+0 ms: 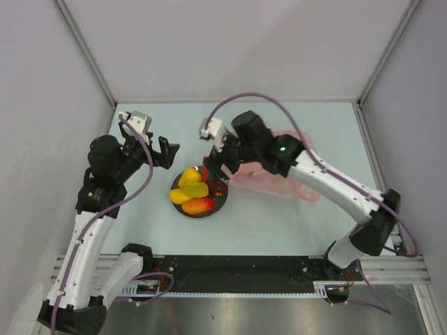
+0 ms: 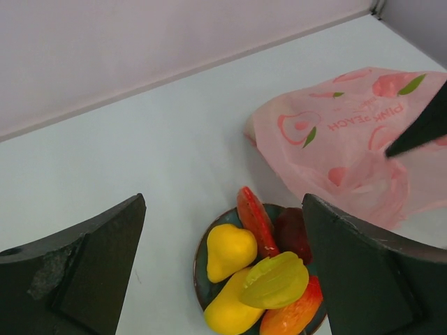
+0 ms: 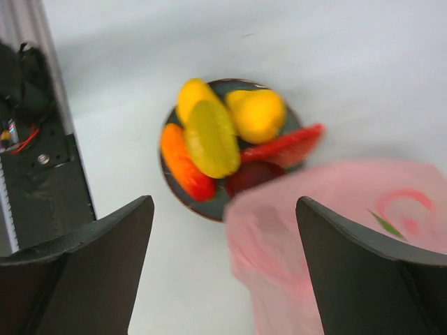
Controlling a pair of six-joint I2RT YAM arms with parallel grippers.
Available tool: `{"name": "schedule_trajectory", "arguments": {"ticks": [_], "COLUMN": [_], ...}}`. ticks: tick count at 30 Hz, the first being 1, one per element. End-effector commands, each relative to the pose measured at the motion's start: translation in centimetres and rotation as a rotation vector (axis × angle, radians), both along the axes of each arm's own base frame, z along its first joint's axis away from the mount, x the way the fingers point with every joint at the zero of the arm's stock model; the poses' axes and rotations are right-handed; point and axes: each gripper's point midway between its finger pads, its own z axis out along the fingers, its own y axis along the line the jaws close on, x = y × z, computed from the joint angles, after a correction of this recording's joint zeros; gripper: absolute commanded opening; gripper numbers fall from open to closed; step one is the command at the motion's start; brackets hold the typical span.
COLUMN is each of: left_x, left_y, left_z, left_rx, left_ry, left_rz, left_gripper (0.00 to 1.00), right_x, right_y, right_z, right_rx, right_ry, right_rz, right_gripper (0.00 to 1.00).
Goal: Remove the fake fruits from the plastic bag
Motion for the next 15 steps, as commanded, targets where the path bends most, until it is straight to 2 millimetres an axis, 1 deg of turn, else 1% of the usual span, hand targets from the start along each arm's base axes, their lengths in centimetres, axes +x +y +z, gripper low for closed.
{"name": "schedule_trajectory", "arguments": {"ticks": [1, 2, 3, 4, 5, 6, 7, 8, 9, 10, 11, 12, 13, 15], "left_x": [-1.2, -1.1, -2.1, -2.4, -2.7, -3.2, -3.4, -3.5, -3.7, -3.8, -3.9, -3.9, -3.6, -3.3], "left_y": [-3.4, -4.3, -6.3, -7.5, -8.5, -10.6, -11.5, -12.3, -13.9, -14.6, -15.4, -16.7, -17.3, -18.5], "left_z": [2.0, 1.7, 1.5, 1.3, 1.6, 0.4, 0.0, 0.0, -1.6, -2.0, -2.3, -3.4, -4.0, -4.4], "left_rx": [-0.052, -0.048, -0.043, -0.036, -0.028, 0.002, 0.025, 0.048, 0.101, 0.118, 0.133, 0.151, 0.16, 0.161], "left_ry": [-0.061, -0.047, -0.038, -0.027, -0.029, 0.005, 0.015, 0.011, 0.037, 0.045, 0.052, 0.077, 0.093, 0.108], "left_rz": [-0.164, -0.199, -0.3, -0.349, -0.393, -0.471, -0.503, -0.531, -0.582, -0.603, -0.624, -0.655, -0.656, -0.675], "left_gripper": [1.0, 1.0, 1.0, 1.0, 1.0, 1.0, 1.0, 1.0, 1.0, 1.0, 1.0, 1.0, 1.0, 1.0], "right_x": [3.3, 3.5, 4.0, 4.8, 5.8, 6.3, 6.8, 6.9, 6.9, 7.0, 7.3, 7.4, 7.6, 8.4], "right_y": [-8.5, -10.1, -11.5, -13.5, -15.5, -17.0, -18.2, -19.2, -20.1, -20.7, -21.1, -22.1, -22.4, -23.3], "right_z": [5.1, 3.2, 2.8, 2.8, 2.1, 0.7, 0.3, -0.7, -2.0, -2.6, -2.3, -3.3, -3.6, -4.4], "right_rx": [0.036, -0.02, -0.049, -0.082, -0.118, -0.159, -0.198, -0.25, -0.317, -0.376, -0.402, -0.444, -0.461, -0.501], "right_ry": [-0.046, -0.044, -0.067, -0.116, -0.128, -0.124, -0.15, -0.152, -0.164, -0.2, -0.285, -0.314, -0.336, -0.354], "right_rz": [-0.267, -0.292, -0.317, -0.357, -0.409, -0.44, -0.445, -0.448, -0.443, -0.425, -0.4, -0.402, -0.392, -0.391], "right_gripper": [0.86, 0.86, 0.84, 0.83, 0.82, 0.82, 0.82, 0.83, 0.84, 0.85, 0.86, 0.89, 0.9, 0.9]}}
